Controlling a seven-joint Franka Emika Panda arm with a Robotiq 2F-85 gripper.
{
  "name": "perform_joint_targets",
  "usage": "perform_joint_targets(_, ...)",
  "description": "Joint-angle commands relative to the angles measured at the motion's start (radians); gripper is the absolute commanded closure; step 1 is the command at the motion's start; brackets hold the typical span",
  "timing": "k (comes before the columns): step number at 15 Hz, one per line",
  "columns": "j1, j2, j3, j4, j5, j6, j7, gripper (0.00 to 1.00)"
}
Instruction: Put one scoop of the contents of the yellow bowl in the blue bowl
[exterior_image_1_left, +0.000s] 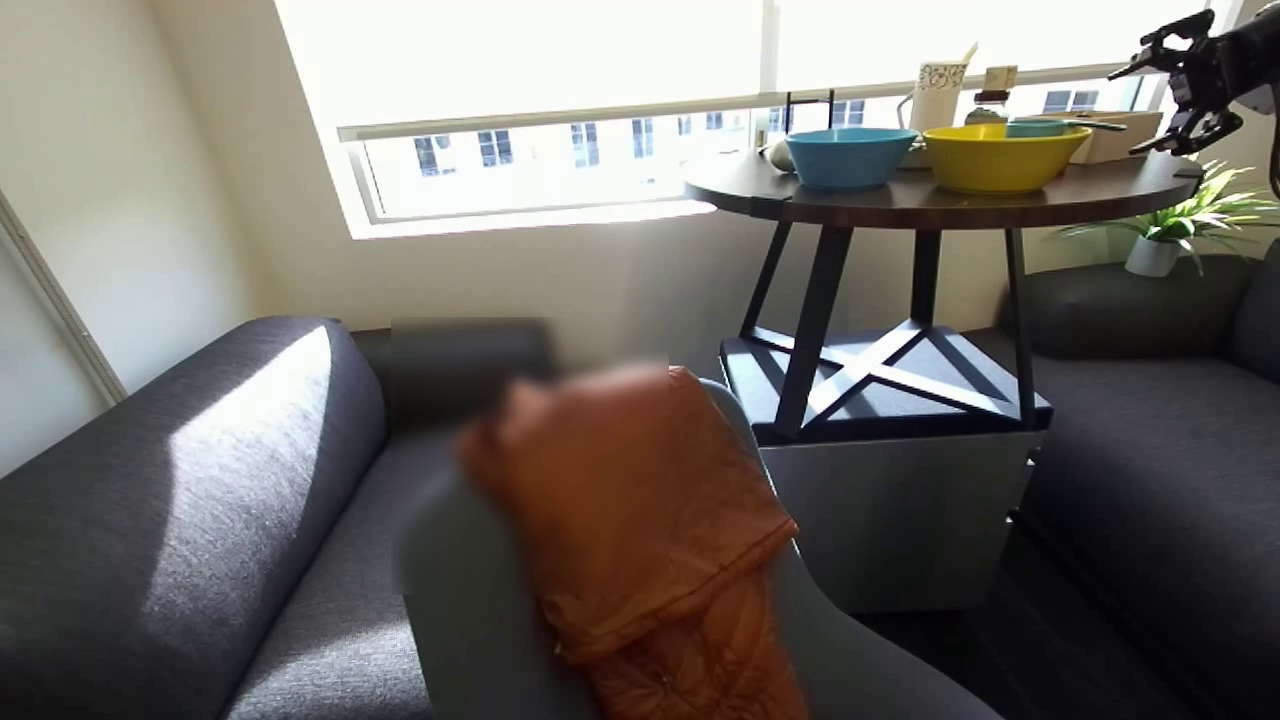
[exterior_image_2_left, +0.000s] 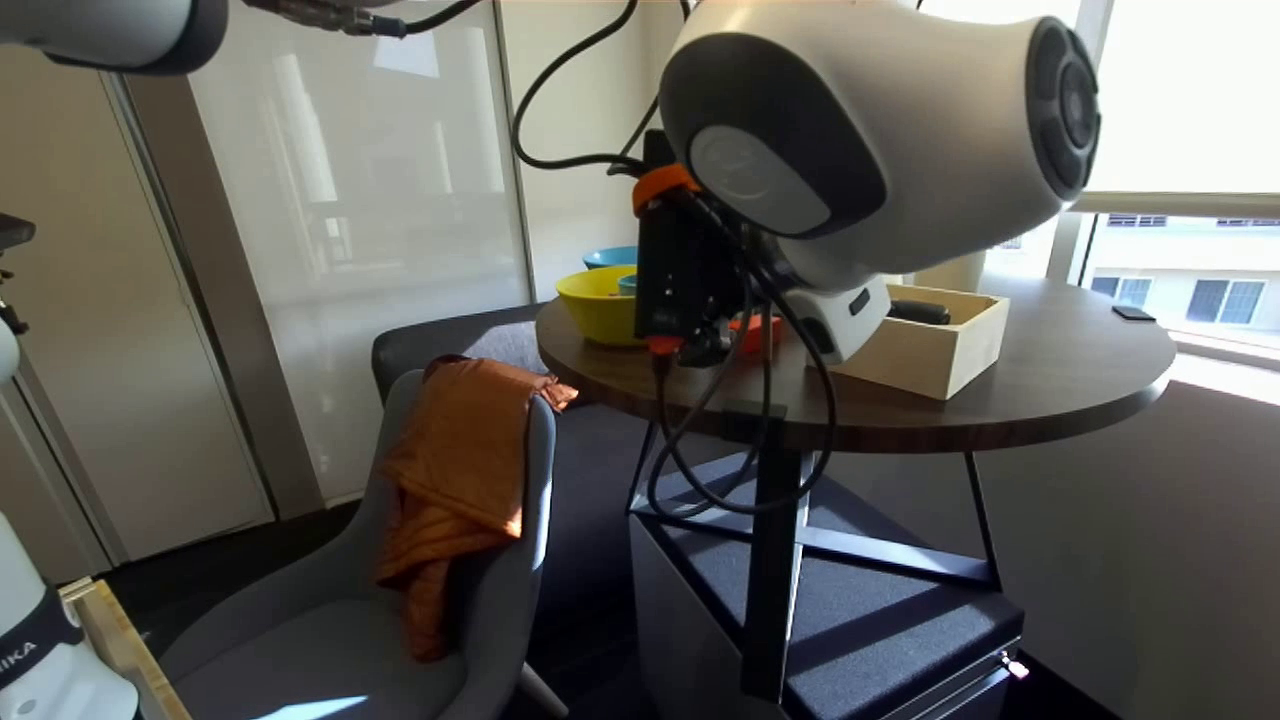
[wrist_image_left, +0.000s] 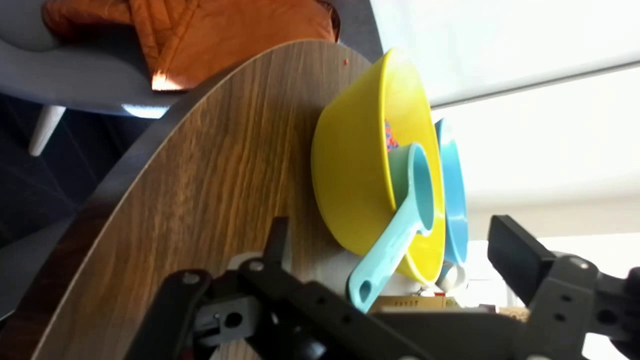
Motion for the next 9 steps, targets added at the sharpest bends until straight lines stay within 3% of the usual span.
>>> perform_joint_targets(1, -0.081, 0.099, 0.06, 0.128, 0.043, -0.152, -0.004, 0.0)
perform_joint_targets(9, -0.079, 0.091, 0.093, 0.096, 0.114, 0.038, -0.01, 0.0)
